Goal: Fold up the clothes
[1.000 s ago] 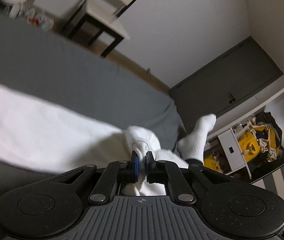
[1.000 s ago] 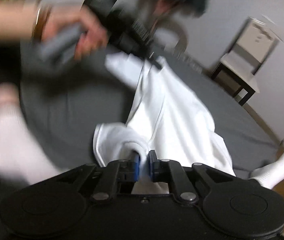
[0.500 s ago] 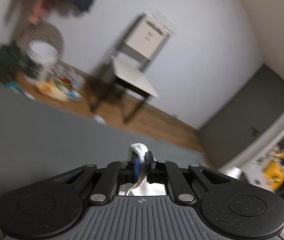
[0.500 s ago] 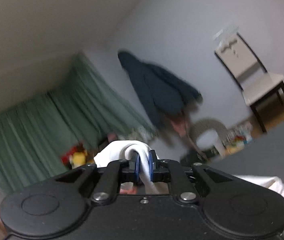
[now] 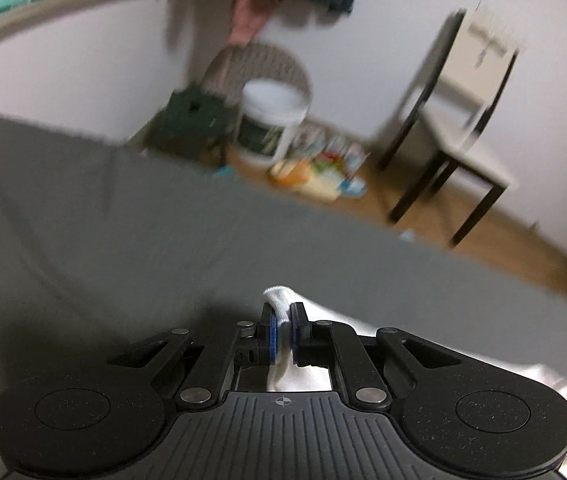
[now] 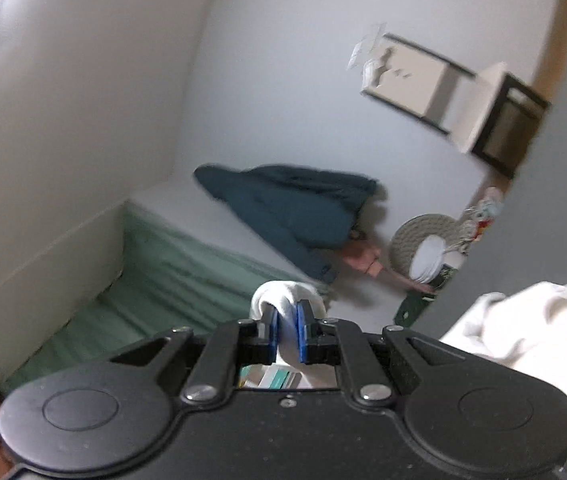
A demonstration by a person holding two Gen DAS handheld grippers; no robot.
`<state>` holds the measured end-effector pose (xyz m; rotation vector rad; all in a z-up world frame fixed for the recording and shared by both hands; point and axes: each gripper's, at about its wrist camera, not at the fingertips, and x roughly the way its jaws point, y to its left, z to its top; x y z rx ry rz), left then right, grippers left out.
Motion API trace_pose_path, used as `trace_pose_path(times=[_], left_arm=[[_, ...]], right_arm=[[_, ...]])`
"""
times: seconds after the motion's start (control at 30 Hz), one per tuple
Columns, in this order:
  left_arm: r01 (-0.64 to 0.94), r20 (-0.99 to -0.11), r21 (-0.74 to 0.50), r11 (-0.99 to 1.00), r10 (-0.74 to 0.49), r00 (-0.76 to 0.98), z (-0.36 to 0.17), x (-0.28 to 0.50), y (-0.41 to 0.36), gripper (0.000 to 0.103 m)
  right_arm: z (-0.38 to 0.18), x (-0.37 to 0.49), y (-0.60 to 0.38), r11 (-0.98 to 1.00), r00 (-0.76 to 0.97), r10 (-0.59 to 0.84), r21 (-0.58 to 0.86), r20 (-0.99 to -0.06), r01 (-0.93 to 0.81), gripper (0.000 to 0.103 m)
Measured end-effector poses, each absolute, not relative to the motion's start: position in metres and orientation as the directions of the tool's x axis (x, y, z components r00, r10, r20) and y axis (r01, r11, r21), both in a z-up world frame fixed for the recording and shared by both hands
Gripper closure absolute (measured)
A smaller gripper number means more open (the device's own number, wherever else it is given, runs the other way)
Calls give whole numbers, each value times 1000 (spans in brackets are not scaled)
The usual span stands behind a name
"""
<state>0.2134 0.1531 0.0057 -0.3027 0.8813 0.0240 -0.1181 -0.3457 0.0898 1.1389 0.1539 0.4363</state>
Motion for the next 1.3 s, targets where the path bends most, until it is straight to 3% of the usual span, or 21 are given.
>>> trace_pose_path(times=[0.1,0.23,0.27,0.3,0.33,0.37,0.4,0.6,0.73,0.9,1.0,1.07,1.17,1.23,1.3], left_arm=[[-139,-764,-268,953,-122,634,-17,217,156,96],[-73,-750,-286,956,-176,638,-26,218,155,91],[-17,-737,-257,966,-185,650,-20,209,152,80],[50,-721,-215,975,-193,665,-11,197,147,56],[115,-705,-171,979,-203,680,-3,185,143,40],[178,-689,-124,976,-214,693,6,173,138,12],[239,-672,-76,968,-227,705,14,161,134,6],[542,-582,240,805,-328,744,64,89,107,6],[743,-595,478,468,-450,666,63,25,53,6],[770,-676,630,100,-418,607,18,-16,-14,7],[726,-656,683,75,-374,656,0,-18,-40,9],[692,-630,717,82,-347,695,-9,-14,-55,21],[641,-585,758,120,-309,750,-17,-11,-63,53],[604,-554,785,137,-283,783,-19,-6,-70,60],[581,-531,801,143,-279,800,-14,-7,-68,74]], right_arm=[[88,-148,-365,365,940,331,908,78,-204,93],[82,-164,-374,432,958,286,896,-26,-104,93],[80,-165,-374,451,958,283,888,-50,-86,93],[79,-165,-375,456,956,289,886,-56,-86,93],[79,-166,-373,460,954,295,883,-55,-91,93],[80,-167,-371,464,953,299,881,-52,-98,93],[81,-167,-369,464,952,305,879,-38,-113,93],[103,-163,-356,450,942,326,865,73,-223,93],[132,-166,-347,481,929,345,824,135,-299,93],[172,-157,-326,514,898,401,767,181,-384,93],[190,-151,-314,534,881,432,733,192,-422,93],[199,-149,-309,544,872,449,714,196,-441,93],[210,-147,-302,565,863,467,685,194,-460,93],[215,-148,-300,570,860,472,678,193,-465,93],[217,-150,-301,571,861,471,677,193,-464,93]])
